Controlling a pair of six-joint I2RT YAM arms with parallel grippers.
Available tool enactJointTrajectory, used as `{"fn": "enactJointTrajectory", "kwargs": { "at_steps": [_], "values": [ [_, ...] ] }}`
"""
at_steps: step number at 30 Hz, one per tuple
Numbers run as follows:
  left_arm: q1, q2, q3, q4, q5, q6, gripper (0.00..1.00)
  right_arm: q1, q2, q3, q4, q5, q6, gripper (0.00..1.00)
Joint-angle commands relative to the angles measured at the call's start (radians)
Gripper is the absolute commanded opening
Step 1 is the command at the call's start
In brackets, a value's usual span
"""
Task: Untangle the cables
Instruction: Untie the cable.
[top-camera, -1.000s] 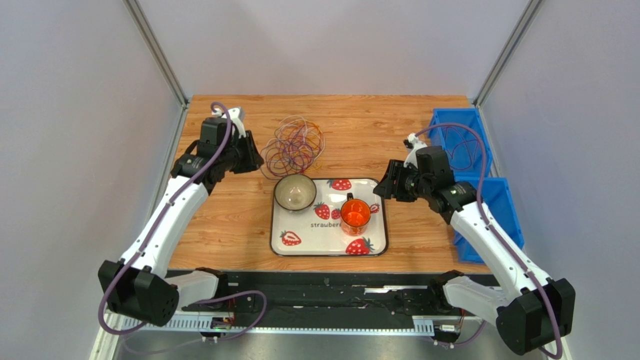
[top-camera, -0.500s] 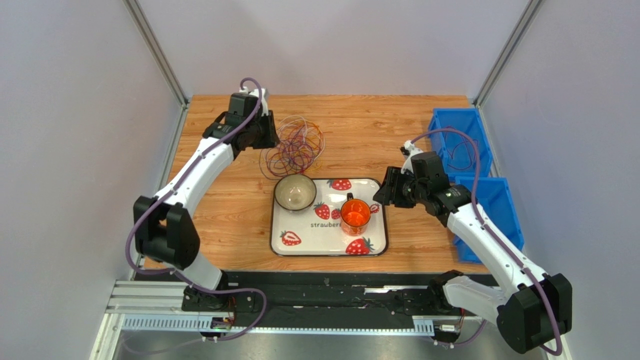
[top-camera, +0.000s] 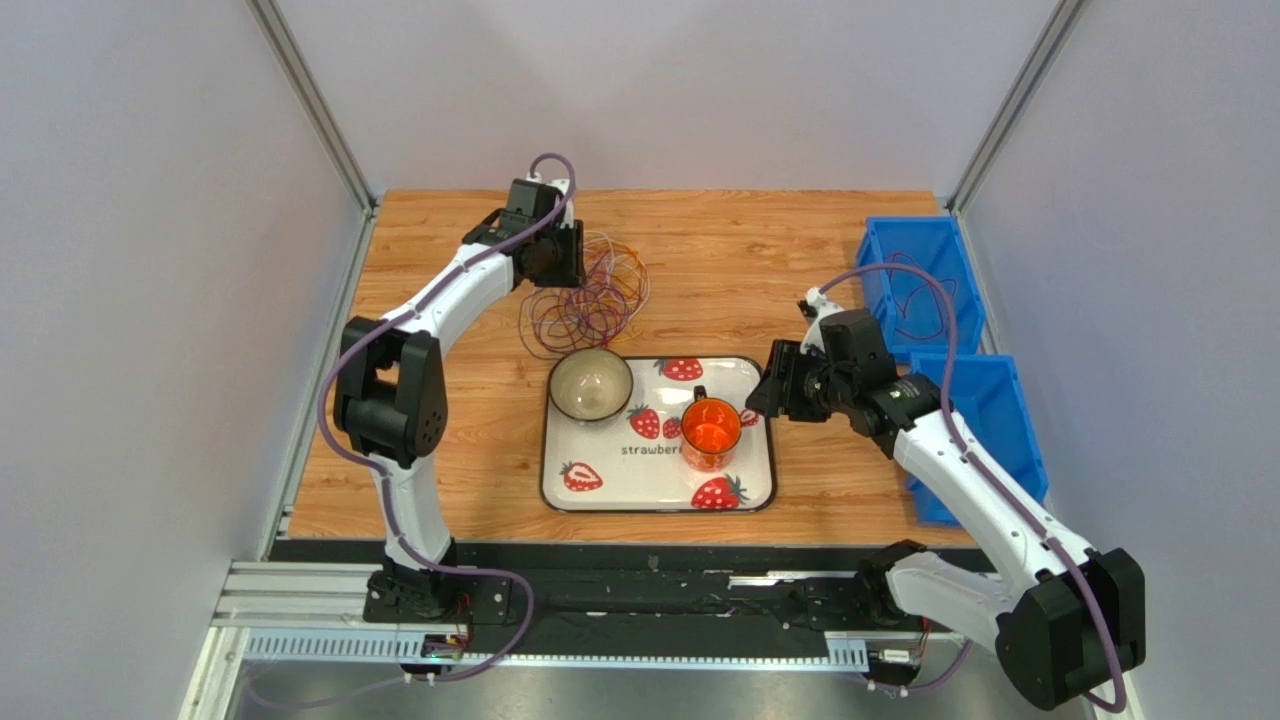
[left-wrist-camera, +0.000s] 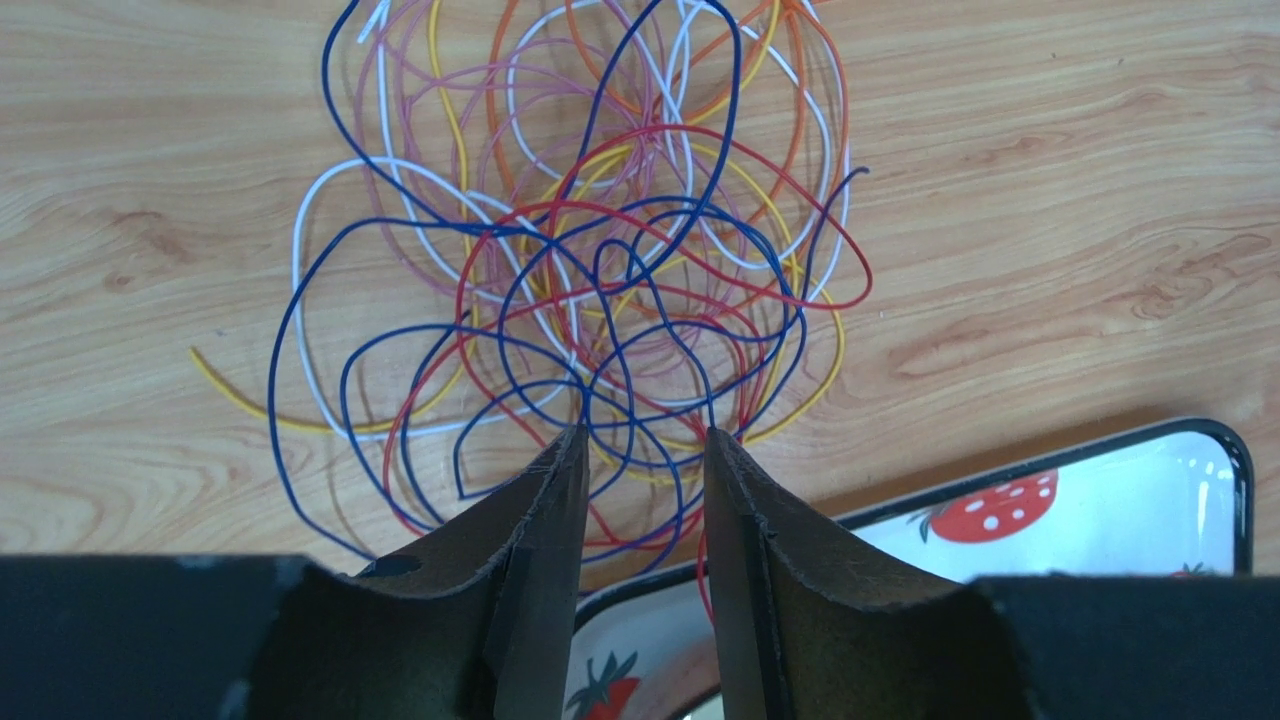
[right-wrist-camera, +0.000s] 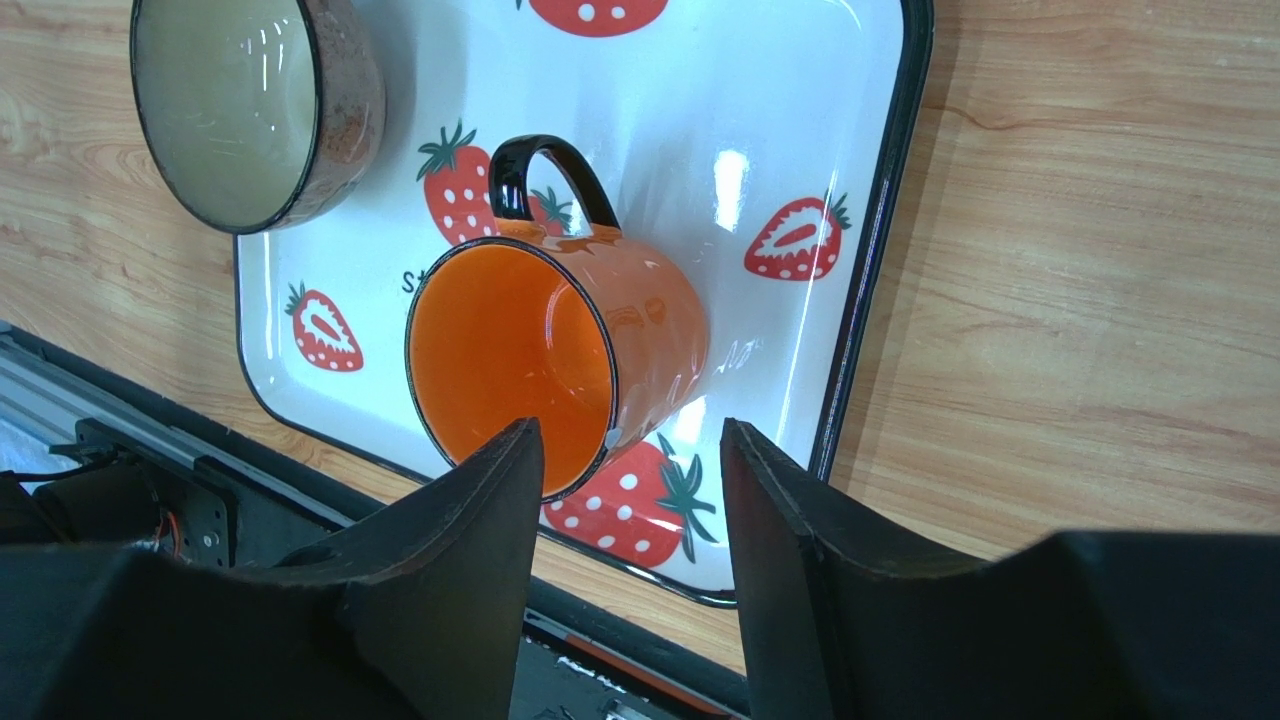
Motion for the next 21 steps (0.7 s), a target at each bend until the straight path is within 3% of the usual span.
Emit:
{"fn": "enactJointTrajectory", "kwargs": {
  "at_steps": [1,16,21],
  "values": [
    [-0.018,0.045,0.087,0.043,-0.011,0.048,0.43,0.006,0.016,0.012,0.041,-0.002,-0.002,0.51],
    [-0.032,0.218,0.244,0.047,-0.049,0.143,0.53,0.007,0.048,0.031,0.041,-0.006,-0.019,0.51],
    [-0.034,0.278,0.324,0.014,-0.043,0.155,0.41,0.007,0.053,0.034,0.038,-0.006,-0.019,0.51]
  ]
}}
